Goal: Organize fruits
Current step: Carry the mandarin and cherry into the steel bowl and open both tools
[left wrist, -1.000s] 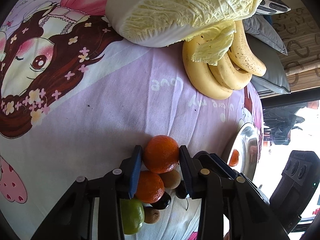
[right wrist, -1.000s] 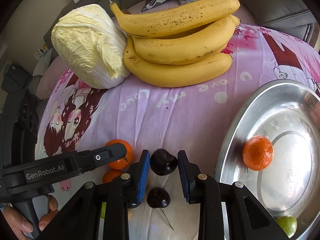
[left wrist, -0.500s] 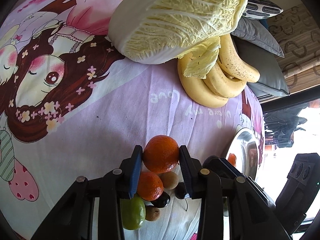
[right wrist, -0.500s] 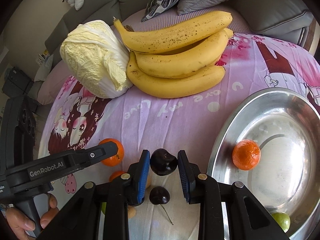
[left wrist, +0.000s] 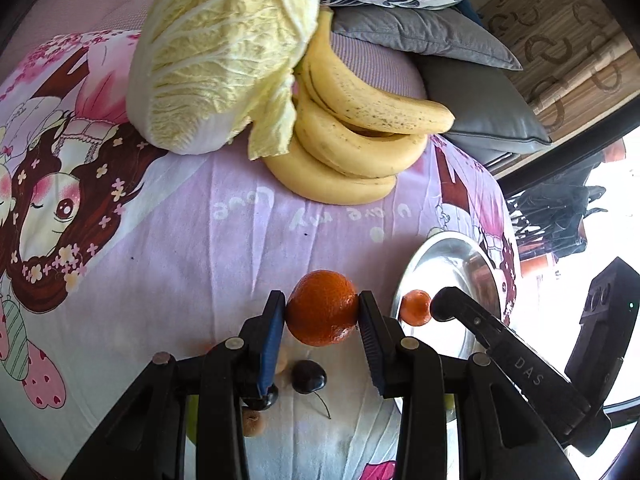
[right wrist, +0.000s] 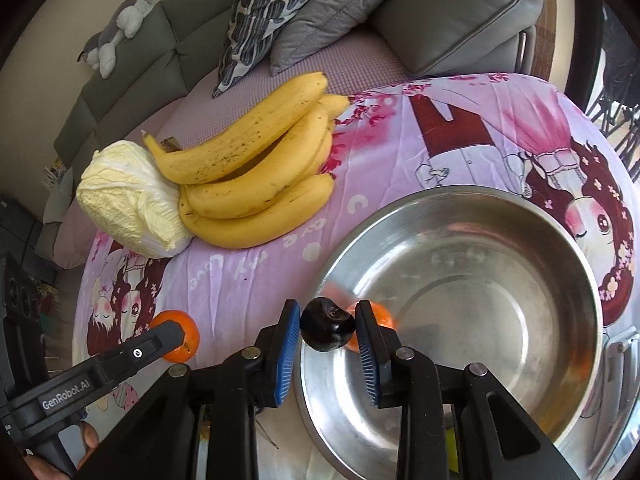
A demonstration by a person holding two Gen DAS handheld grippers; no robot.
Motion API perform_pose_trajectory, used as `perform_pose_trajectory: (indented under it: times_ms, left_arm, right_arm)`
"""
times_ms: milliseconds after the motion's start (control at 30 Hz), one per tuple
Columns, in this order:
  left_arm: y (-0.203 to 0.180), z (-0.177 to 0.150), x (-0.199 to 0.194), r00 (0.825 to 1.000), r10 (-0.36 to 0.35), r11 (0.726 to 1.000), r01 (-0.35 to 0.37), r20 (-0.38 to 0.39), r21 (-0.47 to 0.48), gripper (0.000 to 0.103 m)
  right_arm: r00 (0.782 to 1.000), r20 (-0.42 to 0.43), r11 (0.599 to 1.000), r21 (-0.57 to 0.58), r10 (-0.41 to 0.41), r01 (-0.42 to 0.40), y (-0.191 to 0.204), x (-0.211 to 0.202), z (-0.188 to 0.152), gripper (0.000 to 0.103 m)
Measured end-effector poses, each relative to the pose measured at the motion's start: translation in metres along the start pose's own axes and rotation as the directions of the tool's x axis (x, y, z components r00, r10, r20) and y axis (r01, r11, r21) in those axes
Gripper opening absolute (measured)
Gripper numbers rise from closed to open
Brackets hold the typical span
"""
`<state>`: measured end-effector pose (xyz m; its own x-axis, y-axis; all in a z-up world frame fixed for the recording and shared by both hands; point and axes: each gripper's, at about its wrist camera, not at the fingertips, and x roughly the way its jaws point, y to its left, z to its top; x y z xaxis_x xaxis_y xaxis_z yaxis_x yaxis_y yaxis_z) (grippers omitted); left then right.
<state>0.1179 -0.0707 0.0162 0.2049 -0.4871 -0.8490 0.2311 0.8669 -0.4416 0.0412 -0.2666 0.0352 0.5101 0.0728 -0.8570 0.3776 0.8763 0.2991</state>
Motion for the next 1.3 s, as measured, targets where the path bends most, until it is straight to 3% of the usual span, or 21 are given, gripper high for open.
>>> perform_pose_trajectory:
  times_ms: [100, 400, 667, 1067, 1167, 1300]
  left_arm:
    - [-0.017, 0.001, 0.008, 1.000, -0.003, 0.999, 0.005, -0.026, 0.047, 0.038]
    - [-0.065, -0.013, 0.032, 0.995, -0.013, 0.986, 0.029, -0.096, 0.164, 0.038]
    - [-0.089, -0.035, 0.061, 0.988, 0.011, 0.974, 0.024, -0.155, 0.227, 0.039]
    - [-0.091, -0.043, 0.077, 0.980, 0.044, 0.974, 0.001, -0.192, 0.229, 0.039]
    - [-0.091, -0.042, 0.073, 0.981, 0.045, 0.973, -0.001, -0.186, 0.230, 0.041]
    - [-0.092, -0.039, 0.061, 0.987, 0.038, 0.973, 0.000, -0.157, 0.233, 0.049]
  right_arm:
    - [0.998, -0.003, 0.996, 0.057, -0.066, 0.066, -0.025, -0.002, 0.002, 0.031]
    - [0.992, -0.042, 0.975, 0.181, -0.122, 0.127, -0.079, -0.006, 0.000, 0.031]
    - [0.989, -0.077, 0.967, 0.214, -0.123, 0.137, -0.090, -0.001, -0.003, 0.031]
    - [0.980, -0.133, 0.967, 0.189, -0.148, 0.172, -0.089, 0.009, -0.007, 0.031]
    - [0.980, -0.133, 0.965, 0.198, -0.147, 0.171, -0.090, 0.006, -0.007, 0.036]
    - [0.979, -0.118, 0.964, 0.192, -0.165, 0.186, -0.087, 0.000, -0.003, 0.055]
